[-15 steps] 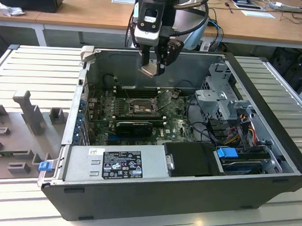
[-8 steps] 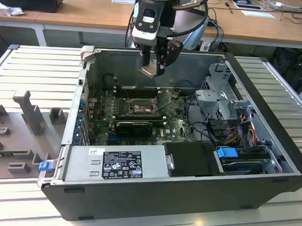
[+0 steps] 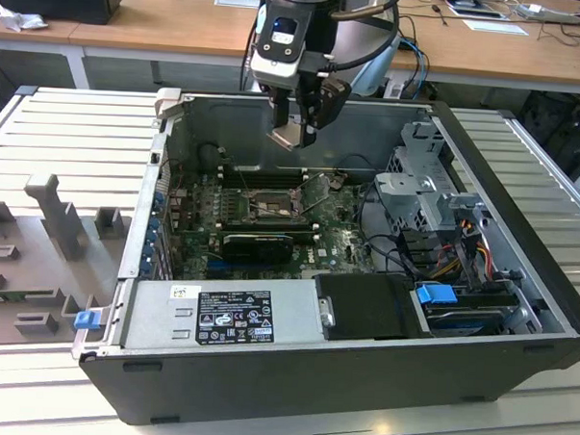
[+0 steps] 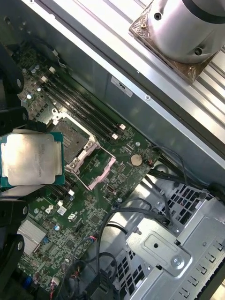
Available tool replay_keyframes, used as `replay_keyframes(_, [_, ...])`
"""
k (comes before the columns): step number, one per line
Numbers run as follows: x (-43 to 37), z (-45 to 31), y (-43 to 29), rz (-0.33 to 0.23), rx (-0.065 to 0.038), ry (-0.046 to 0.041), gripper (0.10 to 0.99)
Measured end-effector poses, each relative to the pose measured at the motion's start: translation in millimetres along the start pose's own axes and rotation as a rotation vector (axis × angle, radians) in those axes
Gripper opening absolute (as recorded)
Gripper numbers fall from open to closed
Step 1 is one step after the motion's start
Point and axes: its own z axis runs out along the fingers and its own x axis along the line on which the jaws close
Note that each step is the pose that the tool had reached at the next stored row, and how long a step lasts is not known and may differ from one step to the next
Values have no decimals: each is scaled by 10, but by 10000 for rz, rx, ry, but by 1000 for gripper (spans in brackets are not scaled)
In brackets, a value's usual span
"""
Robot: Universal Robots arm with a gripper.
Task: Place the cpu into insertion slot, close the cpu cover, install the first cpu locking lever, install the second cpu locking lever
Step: 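Place the cpu into insertion slot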
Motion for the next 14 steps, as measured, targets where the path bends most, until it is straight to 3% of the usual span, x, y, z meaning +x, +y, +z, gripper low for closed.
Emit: replay_keyframes(14, [0,19,-2,588,-11,-51,529])
